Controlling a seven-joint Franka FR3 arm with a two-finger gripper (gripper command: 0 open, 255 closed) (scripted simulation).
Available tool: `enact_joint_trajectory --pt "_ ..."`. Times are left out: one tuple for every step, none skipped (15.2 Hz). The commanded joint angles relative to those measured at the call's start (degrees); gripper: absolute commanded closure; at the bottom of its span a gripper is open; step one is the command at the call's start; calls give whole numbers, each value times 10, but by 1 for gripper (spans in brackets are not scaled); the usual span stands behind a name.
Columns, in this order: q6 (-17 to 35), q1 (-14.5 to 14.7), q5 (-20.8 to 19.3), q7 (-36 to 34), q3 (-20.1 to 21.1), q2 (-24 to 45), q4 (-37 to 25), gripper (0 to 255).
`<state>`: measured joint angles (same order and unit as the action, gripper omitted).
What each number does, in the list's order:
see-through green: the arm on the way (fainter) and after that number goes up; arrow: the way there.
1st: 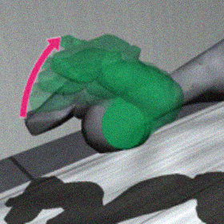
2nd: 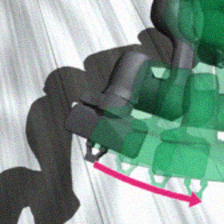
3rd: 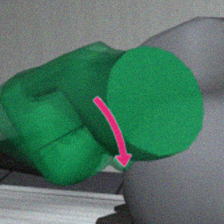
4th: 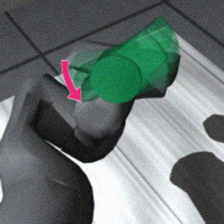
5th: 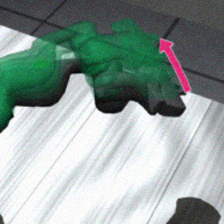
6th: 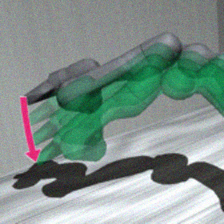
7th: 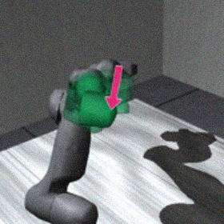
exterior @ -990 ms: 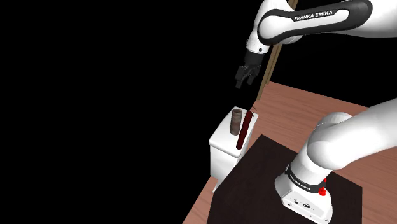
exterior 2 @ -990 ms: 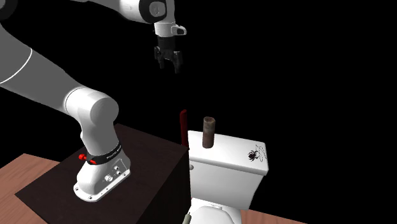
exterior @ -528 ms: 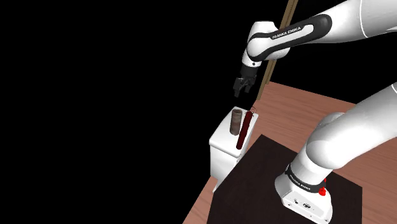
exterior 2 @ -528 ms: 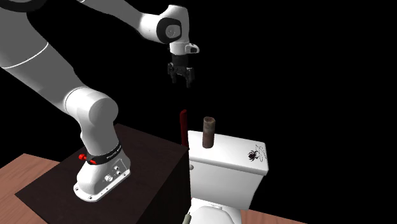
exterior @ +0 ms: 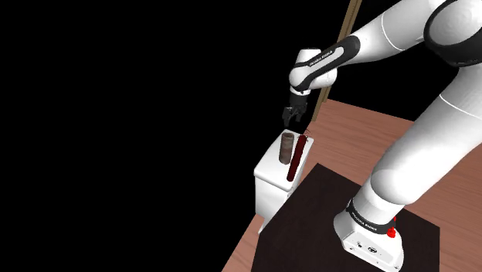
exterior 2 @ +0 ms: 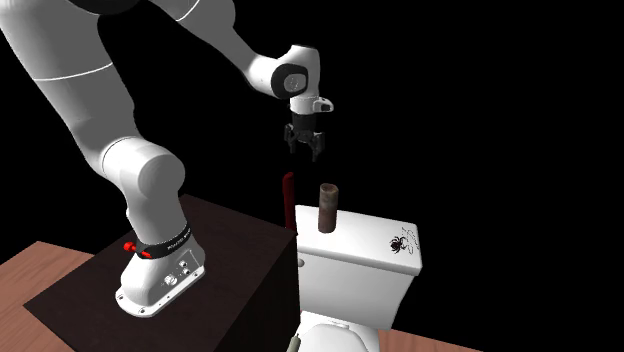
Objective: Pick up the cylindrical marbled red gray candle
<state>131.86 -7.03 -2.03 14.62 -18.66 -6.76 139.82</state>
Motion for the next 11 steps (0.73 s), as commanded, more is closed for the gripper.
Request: enact_joint_trajectory --pt "27 -4 8 16 -9 44 -9 0" --pt "38 -6 14 25 -12 66 -16 0" --pt "49 -9 21 34 -15 88 -24 0" --pt "59 -12 28 44 -17 111 -33 0" --pt "68 -16 35 53 -19 133 -42 0" --pt "77 -21 42 62 -20 156 -52 0" --pt "85 -26 50 71 -20 178 -62 0" --pt "92 -31 57 80 -20 201 -73 0" --pt "99 -37 65 89 -19 223 -85 0" --pt "104 -42 69 94 -17 239 -93 0" --pt "111 -44 73 97 -15 246 -93 0"
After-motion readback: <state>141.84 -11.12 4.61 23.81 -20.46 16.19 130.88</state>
